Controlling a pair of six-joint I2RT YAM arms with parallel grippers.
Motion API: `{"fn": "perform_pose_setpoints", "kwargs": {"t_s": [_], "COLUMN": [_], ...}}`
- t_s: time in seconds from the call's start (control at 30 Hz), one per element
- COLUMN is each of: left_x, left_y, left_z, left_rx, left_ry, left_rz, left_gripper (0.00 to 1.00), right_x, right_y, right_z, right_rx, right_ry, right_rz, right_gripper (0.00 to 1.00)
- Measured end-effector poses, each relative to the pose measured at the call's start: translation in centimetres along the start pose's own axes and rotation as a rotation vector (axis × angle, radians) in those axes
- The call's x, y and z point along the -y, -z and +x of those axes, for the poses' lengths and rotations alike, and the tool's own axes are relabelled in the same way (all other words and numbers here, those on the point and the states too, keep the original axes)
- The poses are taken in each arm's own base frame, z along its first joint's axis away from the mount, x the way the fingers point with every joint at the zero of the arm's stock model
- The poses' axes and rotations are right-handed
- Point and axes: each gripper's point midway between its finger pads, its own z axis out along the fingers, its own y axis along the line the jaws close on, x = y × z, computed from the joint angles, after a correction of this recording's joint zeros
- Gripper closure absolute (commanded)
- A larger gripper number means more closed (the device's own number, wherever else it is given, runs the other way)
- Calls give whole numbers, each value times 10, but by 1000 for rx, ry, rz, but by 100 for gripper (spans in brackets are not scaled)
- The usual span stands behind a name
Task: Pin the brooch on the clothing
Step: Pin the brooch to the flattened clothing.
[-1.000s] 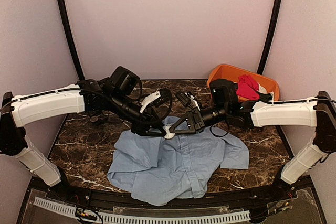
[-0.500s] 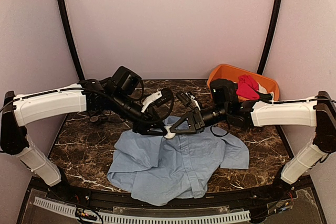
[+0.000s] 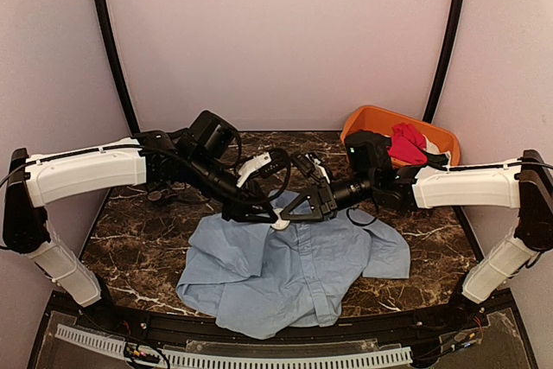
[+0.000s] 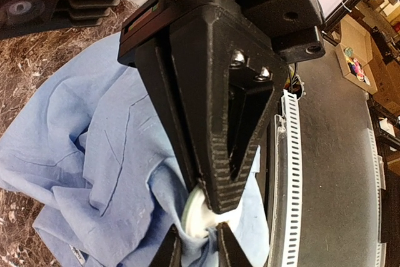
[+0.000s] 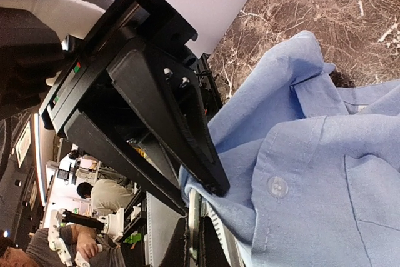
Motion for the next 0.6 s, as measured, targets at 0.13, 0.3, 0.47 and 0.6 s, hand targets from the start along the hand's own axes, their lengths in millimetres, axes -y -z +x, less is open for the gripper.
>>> {"fn": "perform_pose_setpoints", "kwargs": {"t_s": [0.13, 0.3, 0.47, 0.6], "left_x": [-2, -3, -3, -3], "left_y": [0, 1, 1, 0], "left_z": [1, 0, 0, 2], "left_rx": [-4, -8, -10, -18], "left_ry": [23, 32, 30, 11], "left_rz": [-7, -18, -19, -27], "left_gripper": [96, 93, 76, 72], "right_x": [0, 0, 1, 2], "right_y": [0, 0, 0, 1], "right_z": [1, 1, 1, 0], "right_rx": [-5, -4, -4, 0], "right_ry": [21, 37, 35, 21], "right_rz": [1, 1, 3, 8], "right_gripper": [100, 100, 100, 100]}}
